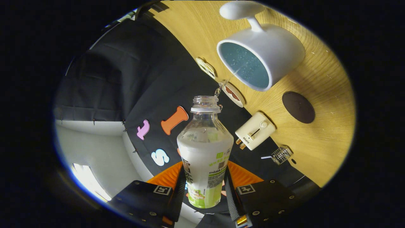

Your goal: Take the bottle from table, then pour the juice into the cup, finally place the bottle on the coaster

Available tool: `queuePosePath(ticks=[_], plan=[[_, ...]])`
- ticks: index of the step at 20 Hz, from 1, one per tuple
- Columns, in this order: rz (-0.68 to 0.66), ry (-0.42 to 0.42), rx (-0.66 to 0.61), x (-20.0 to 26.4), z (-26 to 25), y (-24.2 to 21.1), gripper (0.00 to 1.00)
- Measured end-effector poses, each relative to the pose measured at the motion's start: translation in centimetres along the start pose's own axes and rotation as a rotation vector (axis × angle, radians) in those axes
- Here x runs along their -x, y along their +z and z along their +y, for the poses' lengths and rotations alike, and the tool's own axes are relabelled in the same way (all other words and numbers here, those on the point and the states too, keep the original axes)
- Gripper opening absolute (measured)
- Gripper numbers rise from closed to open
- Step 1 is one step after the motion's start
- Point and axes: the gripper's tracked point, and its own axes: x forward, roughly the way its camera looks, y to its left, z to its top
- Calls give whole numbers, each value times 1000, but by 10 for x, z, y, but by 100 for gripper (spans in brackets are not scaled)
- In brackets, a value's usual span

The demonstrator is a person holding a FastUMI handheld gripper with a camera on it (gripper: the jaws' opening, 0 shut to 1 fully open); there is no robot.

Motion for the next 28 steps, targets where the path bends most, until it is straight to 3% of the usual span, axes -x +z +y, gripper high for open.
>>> queuePosePath(ticks=[4, 10, 14, 20, 23, 28], plan=[[-13, -15, 25, 3, -11, 7, 60], [-11, -108, 202, 11, -50, 23, 60], [31, -192, 496, 8, -70, 24, 60], [123, -197, 939, 13, -65, 19, 60], [178, -253, 1198, 3, -72, 14, 60], [284, -214, 1600, -13, -71, -8, 60]])
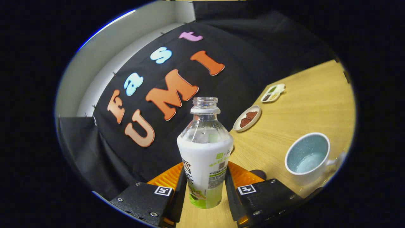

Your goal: Take the bottle from table, then pour the juice into the cup, finally place the bottle on the coaster

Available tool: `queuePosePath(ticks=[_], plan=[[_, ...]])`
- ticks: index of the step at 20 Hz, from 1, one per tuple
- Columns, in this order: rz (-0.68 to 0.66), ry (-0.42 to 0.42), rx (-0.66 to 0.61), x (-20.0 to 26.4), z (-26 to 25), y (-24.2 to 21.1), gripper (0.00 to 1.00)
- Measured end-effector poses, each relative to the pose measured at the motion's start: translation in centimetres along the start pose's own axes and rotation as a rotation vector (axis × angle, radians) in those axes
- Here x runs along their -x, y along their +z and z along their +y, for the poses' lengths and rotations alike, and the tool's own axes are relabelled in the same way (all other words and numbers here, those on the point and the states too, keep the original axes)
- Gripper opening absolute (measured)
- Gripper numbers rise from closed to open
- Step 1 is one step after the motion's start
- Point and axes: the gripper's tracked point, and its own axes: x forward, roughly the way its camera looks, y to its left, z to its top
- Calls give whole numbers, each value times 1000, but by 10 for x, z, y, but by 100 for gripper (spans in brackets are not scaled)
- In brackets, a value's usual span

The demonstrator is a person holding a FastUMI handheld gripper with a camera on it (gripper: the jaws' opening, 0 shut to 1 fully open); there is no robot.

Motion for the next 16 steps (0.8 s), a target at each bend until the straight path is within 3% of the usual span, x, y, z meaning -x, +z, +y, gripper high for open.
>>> queuePosePath(ticks=[9, 16], plan=[[50, -64, 545, -36, -4, -20, 60], [69, -112, 691, -59, -19, -34, 60]])
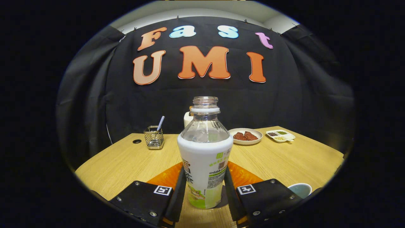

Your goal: Take the bottle from table, then pour the juice into the cup, finally place the bottle on the coaster

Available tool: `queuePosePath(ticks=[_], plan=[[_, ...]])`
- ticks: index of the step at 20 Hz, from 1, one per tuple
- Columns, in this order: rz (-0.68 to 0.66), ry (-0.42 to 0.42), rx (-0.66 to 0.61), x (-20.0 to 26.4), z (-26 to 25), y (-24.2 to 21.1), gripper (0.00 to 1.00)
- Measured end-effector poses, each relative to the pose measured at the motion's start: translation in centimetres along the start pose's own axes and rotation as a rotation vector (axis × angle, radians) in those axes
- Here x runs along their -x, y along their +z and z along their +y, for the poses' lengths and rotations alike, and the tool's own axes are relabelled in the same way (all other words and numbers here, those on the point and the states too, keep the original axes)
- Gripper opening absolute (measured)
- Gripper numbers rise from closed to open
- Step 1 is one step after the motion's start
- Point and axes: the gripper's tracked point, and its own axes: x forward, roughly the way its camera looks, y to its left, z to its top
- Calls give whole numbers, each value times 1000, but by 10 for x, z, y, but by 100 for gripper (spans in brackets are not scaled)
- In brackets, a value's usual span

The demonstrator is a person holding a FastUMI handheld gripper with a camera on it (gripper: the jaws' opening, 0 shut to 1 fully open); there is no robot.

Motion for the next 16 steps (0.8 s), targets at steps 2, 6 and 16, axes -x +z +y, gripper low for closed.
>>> queuePosePath(ticks=[2, 6, 16], plan=[[-8, -16, 28, -9, -4, -1, 60], [5, -9, 80, -12, -4, -18, 60], [5, -11, 50, -5, -1, -16, 80]])
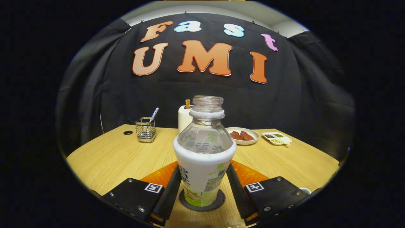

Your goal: Take the bottle from table, then pour the juice into the cup, finally place the bottle on the coaster

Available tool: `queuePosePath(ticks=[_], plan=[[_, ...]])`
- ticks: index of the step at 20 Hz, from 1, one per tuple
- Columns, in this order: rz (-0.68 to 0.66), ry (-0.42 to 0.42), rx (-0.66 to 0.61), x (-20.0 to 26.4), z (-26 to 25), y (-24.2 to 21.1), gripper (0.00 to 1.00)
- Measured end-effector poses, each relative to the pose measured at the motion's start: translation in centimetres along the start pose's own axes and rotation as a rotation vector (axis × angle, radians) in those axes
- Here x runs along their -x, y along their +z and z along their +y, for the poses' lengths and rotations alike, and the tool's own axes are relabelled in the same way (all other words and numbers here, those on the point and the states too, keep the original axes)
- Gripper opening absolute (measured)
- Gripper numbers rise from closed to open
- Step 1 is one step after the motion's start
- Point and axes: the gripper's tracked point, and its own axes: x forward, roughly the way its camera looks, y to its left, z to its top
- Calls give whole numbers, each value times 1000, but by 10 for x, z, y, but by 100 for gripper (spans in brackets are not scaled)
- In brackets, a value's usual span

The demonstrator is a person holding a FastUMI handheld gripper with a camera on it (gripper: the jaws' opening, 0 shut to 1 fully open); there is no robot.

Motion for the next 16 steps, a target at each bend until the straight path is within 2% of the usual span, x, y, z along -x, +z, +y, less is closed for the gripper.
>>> queuePosePath(ticks=[1, 5, 16], plan=[[-14, -3, -12, 5, 0, 6, 85], [-98, -20, -85, 34, 6, 31, 95], [-309, 103, -68, 159, 77, 139, 96]])
